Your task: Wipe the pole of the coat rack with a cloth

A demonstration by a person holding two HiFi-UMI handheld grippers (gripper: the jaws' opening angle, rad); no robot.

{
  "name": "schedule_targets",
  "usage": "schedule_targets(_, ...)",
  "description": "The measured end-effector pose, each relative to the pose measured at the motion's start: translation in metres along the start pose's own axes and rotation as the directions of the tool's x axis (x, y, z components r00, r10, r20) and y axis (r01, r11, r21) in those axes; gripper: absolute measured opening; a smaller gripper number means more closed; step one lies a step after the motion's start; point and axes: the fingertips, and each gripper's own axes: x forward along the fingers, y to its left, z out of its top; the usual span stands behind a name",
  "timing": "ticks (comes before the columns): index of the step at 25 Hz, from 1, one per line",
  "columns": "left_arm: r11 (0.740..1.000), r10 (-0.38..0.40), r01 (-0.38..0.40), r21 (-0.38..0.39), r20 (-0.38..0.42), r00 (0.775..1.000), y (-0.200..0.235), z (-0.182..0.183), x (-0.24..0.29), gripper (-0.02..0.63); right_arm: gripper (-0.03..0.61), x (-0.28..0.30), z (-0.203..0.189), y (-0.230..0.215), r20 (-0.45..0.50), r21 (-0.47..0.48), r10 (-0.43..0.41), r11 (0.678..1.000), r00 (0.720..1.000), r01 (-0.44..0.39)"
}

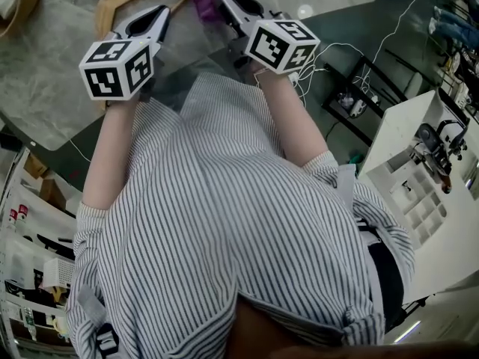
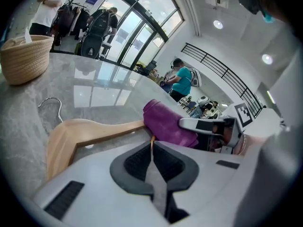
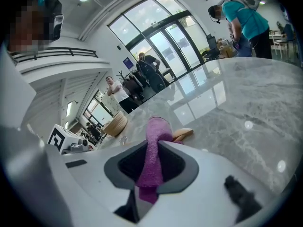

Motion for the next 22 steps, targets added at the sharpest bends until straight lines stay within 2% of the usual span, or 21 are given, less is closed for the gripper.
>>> schedule_targets(7, 1.0, 0.013, -0.014, 0.019, 0.059, 0.998, -0.006, 0.013, -0.021, 0.02, 0.067, -0.01, 0.012, 0.02, 0.012, -0.05, 0.024, 0.998, 1.0, -0.024)
schedule_targets(14, 0.991, 0.052, -0.068, 0.115, 0.139, 0.989, -0.005, 0.038, -0.057, 0.02, 0.067, -0.003, 0.03, 0.065, 0.022, -0.119, 0.098, 0.988, 0.995, -0.095)
schedule_targets(18, 0.983, 0.095, -0.122, 0.137, 0.193, 0.977, -0.003, 0.05, -0.075, 0.02, 0.067, -0.003, 0.044, 0.09, 0.029, -0.165, 0.15, 0.976, 0.988, -0.143)
schedule_targets(22, 0.98, 0.13, -0.164, 0.109, 0.268, 0.955, 0.005, 0.061, -0.105, 0.02, 0.067, -0.001, 0.054, 0.123, 0.035, -0.215, 0.207, 0.957, 0.978, -0.195)
